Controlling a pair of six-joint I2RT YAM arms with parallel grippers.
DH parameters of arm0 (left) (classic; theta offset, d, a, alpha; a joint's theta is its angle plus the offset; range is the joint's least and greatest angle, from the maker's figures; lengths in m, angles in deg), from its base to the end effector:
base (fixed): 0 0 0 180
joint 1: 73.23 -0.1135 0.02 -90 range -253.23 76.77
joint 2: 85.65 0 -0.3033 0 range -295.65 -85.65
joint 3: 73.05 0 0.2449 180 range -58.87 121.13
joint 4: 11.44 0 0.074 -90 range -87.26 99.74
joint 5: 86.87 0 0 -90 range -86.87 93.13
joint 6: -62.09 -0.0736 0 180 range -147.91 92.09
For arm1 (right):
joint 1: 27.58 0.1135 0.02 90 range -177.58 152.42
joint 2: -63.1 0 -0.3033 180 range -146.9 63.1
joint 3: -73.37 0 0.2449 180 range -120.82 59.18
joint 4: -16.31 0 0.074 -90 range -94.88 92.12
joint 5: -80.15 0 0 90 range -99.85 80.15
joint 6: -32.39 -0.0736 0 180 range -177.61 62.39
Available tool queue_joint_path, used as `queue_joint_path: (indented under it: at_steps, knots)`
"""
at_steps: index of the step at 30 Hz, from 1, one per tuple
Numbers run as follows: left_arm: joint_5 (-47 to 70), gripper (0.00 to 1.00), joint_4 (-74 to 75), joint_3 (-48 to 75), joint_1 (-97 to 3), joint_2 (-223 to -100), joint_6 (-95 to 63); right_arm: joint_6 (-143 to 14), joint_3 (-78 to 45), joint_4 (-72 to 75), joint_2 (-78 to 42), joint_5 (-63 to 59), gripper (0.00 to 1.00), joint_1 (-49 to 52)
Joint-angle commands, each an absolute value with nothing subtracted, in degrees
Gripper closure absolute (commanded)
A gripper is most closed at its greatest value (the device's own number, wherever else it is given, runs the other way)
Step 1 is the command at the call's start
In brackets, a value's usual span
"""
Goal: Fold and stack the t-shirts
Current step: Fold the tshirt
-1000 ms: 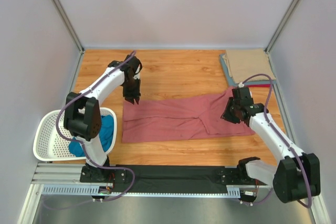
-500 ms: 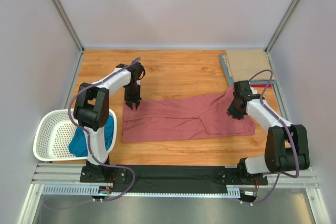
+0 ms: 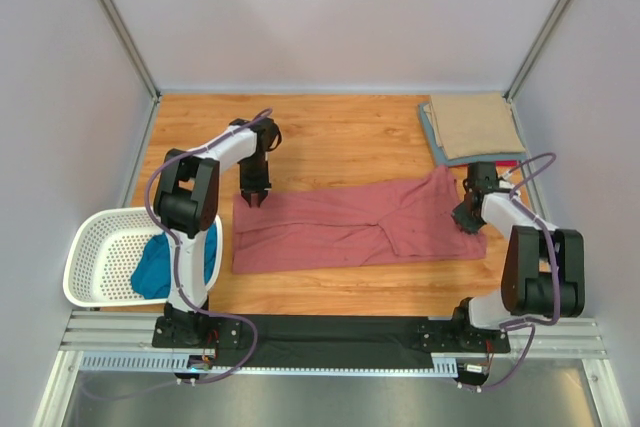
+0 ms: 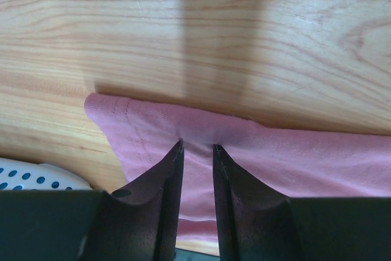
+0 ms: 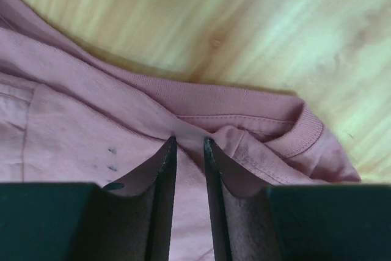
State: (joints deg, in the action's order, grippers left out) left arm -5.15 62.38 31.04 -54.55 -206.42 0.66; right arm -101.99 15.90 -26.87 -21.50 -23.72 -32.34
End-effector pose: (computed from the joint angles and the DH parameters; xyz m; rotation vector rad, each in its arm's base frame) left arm 0.3904 -0.1208 0.1570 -0.2649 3.0732 0.2099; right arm 0.2561 -0.0390 0.1668 1.1893 2.4625 -0.1521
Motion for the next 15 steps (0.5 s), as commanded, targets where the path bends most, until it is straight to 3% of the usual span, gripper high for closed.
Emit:
queue_joint_path:
  at_steps: [1, 9, 15]
  knots:
    - [-5.8, 0.67, 61.9, 28.9, -54.6, -205.7, 2.1, -107.8, 21.3, -30.6, -17.9, -27.8, 0.73, -33.4]
    - [-1.5, 0.67, 61.5, 31.5, -54.5, -203.4, -1.3, -103.2, 18.2, -26.8, -6.2, -22.0, 0.67, -33.3]
    - [-3.4, 0.67, 63.0, 33.2, -54.5, -204.1, -0.8, -91.9, 10.8, -20.6, -12.6, -8.8, 0.58, -33.0]
